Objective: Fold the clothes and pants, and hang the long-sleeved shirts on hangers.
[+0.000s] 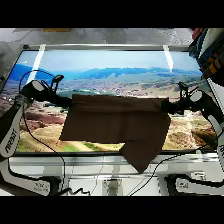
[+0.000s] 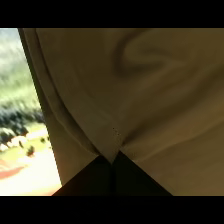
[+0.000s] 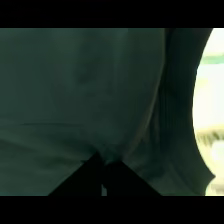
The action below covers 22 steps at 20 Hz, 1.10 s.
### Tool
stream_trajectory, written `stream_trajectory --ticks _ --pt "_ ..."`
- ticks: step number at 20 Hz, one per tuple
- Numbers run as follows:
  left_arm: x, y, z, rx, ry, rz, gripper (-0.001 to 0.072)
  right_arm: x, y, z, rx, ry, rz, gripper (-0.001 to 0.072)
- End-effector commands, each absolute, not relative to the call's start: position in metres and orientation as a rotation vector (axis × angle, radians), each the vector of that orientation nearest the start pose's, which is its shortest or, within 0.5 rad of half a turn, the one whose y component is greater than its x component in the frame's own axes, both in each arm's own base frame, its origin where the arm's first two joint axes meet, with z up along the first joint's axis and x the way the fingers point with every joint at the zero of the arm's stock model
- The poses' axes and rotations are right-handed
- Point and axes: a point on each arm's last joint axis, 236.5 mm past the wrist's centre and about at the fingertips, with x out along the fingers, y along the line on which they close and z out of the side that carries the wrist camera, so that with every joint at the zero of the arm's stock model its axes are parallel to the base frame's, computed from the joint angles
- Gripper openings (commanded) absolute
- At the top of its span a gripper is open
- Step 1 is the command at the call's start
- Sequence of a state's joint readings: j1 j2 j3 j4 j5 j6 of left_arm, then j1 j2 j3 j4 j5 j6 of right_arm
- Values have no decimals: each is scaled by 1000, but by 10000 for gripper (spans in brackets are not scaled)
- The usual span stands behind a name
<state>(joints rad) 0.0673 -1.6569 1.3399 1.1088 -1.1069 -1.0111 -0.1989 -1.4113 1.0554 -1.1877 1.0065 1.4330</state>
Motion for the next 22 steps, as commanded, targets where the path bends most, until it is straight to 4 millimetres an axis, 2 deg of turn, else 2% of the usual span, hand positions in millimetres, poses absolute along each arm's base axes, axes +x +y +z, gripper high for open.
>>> stream_trajectory --ticks 1,2,3,4,6,7,8,9,10,11,12,13,15,17,19,22 --pt "434 -67 -81 -70 1346 -521 174 374 -4 -61 384 1380 55 135" --pt "434 -69 -79 -83 1341 -525 517 373 -4 -61 384 1381 55 483" --pt "436 -72 -77 -104 1333 -526 719 373 -4 -60 384 1381 56 705" --pt "438 -74 -73 -121 1324 -528 703 373 -4 -58 380 1388 59 678" --pt "443 -71 -60 -134 1299 -505 703 372 -7 -46 354 1406 70 675" --pt "446 -66 -48 -120 1272 -496 702 371 -9 -38 331 1422 74 629" --pt "450 -61 -34 -113 1238 -486 702 367 -15 -27 291 1450 71 513" --pt "453 -54 -15 -105 1196 -470 694 361 -24 -16 244 1477 60 435" --pt "454 -47 3 -100 1156 -454 588 354 -34 -5 193 1499 40 323" --pt "451 -38 24 -96 1121 -440 334 346 -43 4 149 1518 14 128" --pt "447 -30 43 -94 1091 -424 101 337 -52 13 108 1527 -10 16" --pt "442 -22 61 -92 1062 -409 15 329 -55 20 74 1535 -6 11" --pt "429 -11 94 -80 1010 -386 14 307 -48 25 70 1569 21 10" --pt "417 -5 115 -70 983 -376 12 275 -38 20 84 1621 50 9" --pt "408 -5 124 -63 976 -377 12 237 -17 8 87 1640 149 9" --pt "404 -7 121 -64 994 -389 12 185 35 -10 148 1594 373 8"
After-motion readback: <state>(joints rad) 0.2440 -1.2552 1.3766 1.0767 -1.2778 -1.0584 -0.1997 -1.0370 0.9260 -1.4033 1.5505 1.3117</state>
